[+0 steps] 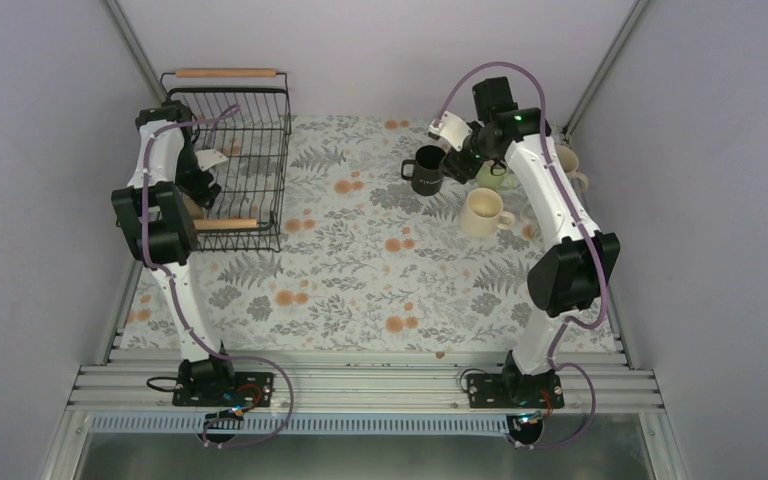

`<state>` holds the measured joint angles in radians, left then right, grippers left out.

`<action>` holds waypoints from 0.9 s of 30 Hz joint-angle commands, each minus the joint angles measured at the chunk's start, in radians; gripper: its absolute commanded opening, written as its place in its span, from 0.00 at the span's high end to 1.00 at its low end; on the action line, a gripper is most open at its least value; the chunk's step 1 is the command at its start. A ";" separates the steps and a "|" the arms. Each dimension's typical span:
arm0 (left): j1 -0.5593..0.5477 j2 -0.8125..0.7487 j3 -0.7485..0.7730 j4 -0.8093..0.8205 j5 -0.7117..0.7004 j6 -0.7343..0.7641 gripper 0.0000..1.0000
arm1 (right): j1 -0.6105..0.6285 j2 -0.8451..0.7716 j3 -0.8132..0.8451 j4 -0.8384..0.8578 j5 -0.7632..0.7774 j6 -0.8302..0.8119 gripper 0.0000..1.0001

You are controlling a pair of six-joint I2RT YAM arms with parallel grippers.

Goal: Unload the cups from the dish rack

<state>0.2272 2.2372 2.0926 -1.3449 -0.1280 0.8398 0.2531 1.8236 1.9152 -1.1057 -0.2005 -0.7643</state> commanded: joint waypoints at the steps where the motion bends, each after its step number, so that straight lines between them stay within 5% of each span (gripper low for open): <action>1: 0.006 0.013 -0.037 -0.014 -0.007 -0.057 0.04 | 0.010 0.019 -0.011 0.029 -0.011 0.017 0.31; 8: 0.008 0.012 -0.069 -0.014 -0.005 -0.062 0.21 | 0.014 0.015 -0.034 0.047 0.009 0.015 0.31; 27: 0.006 0.009 -0.096 -0.014 0.011 -0.084 0.93 | 0.019 0.008 -0.088 0.065 0.024 0.001 0.34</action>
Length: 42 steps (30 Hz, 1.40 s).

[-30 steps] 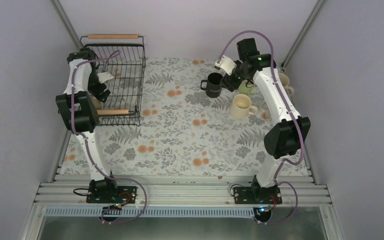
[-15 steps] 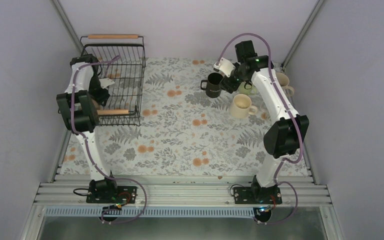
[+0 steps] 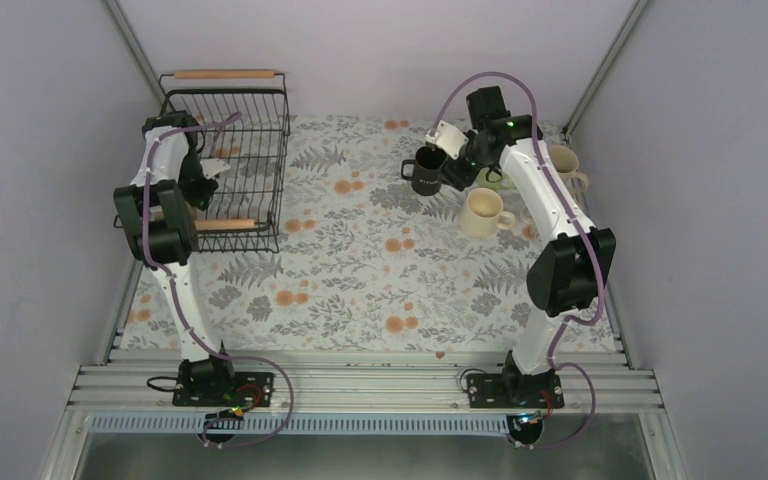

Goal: Unload the cups from the dish rack

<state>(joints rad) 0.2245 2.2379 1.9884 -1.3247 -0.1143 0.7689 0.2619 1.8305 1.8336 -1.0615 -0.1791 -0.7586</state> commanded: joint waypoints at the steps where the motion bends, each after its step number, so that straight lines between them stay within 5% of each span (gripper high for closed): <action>1: 0.009 0.006 0.010 -0.034 0.000 -0.011 0.95 | 0.010 0.000 -0.006 0.020 0.003 -0.004 0.34; 17: -0.203 -0.110 0.225 -0.034 0.018 -0.046 0.98 | 0.016 0.042 0.168 -0.046 -0.101 0.022 0.31; 25: -0.244 -0.102 0.569 -0.031 0.040 -0.053 0.98 | 0.016 0.082 0.297 -0.054 -0.304 0.019 0.26; 31: -0.248 -0.186 0.603 0.026 0.204 -0.076 0.98 | 0.020 0.126 0.390 -0.058 -0.536 0.013 0.19; 42: -0.248 -0.394 0.430 0.229 0.753 -0.170 0.98 | 0.079 0.109 0.363 0.046 -0.831 -0.072 0.10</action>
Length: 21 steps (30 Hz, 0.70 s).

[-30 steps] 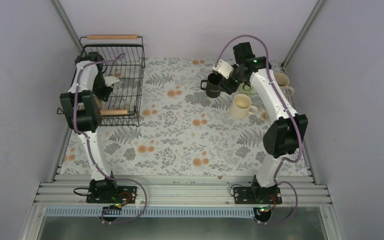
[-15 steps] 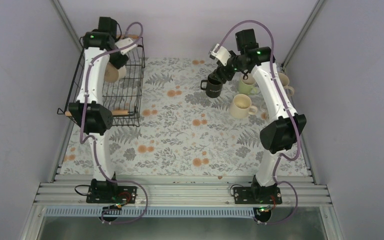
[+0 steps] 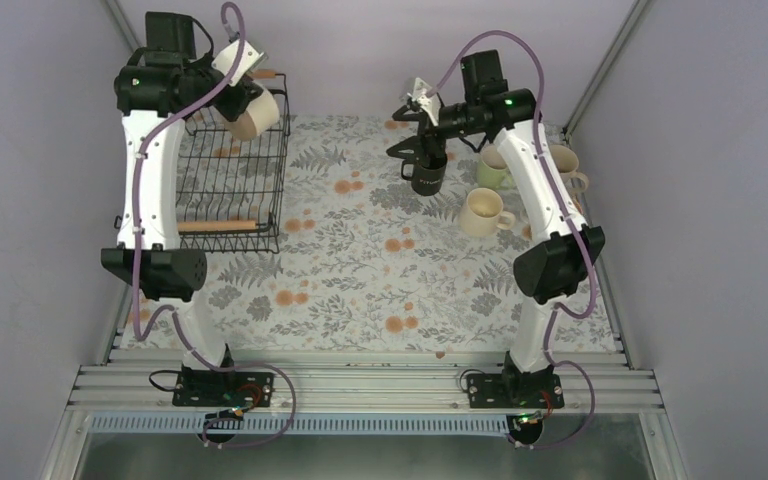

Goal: Unload the cups from the dish rack

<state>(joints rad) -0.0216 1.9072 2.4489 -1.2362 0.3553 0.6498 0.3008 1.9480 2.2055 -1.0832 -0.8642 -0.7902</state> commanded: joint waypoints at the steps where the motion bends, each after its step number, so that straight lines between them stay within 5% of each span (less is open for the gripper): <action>1: -0.002 -0.068 -0.038 0.150 0.333 -0.060 0.98 | 0.049 -0.004 -0.010 0.074 -0.153 -0.046 0.10; 11: -0.015 -0.070 -0.104 0.218 0.681 -0.094 0.98 | 0.080 0.064 0.045 0.142 -0.303 -0.029 0.10; 21: -0.037 -0.083 -0.211 0.310 0.865 -0.099 0.98 | 0.116 0.084 0.044 0.240 -0.384 0.050 0.13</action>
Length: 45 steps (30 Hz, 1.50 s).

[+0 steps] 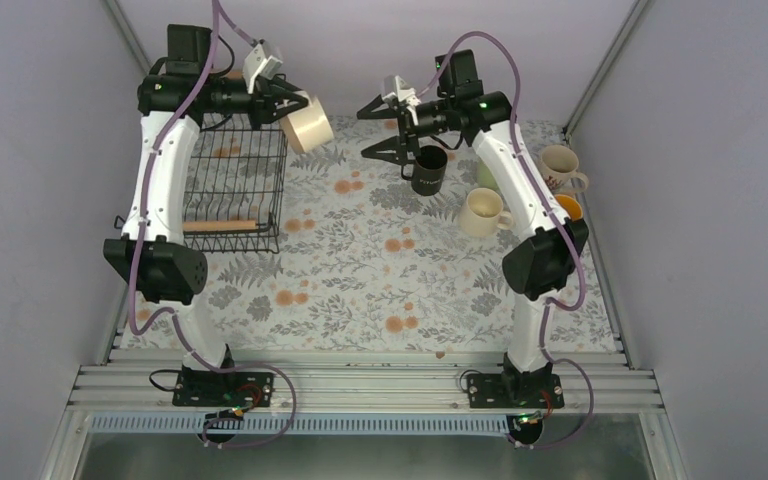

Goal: Unload the cups from the dish rack

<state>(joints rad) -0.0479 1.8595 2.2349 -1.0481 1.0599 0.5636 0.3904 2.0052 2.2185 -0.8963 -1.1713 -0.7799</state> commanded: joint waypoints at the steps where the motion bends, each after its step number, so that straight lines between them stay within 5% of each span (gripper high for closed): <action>1: -0.010 -0.036 -0.005 0.145 0.174 -0.032 0.98 | 0.033 0.031 0.034 0.052 -0.075 0.038 0.14; 14: -0.109 -0.056 -0.112 0.289 0.229 -0.105 0.98 | 0.065 0.046 0.023 0.086 -0.077 0.070 0.37; 32: -0.148 -0.071 -0.191 0.485 0.201 -0.187 0.98 | 0.067 0.011 -0.071 0.036 -0.047 0.013 0.96; 38: -0.158 -0.083 -0.199 0.443 0.115 -0.119 0.97 | 0.066 -0.014 -0.077 0.024 -0.030 0.010 0.97; 45: -0.158 -0.119 -0.152 0.303 -0.052 0.006 0.43 | 0.067 0.003 0.009 -0.079 0.208 0.003 0.97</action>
<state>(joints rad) -0.2115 1.8030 2.0220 -0.7071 1.1057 0.5045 0.4385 2.0247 2.1628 -0.8898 -1.1118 -0.7181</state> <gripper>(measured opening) 0.446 0.138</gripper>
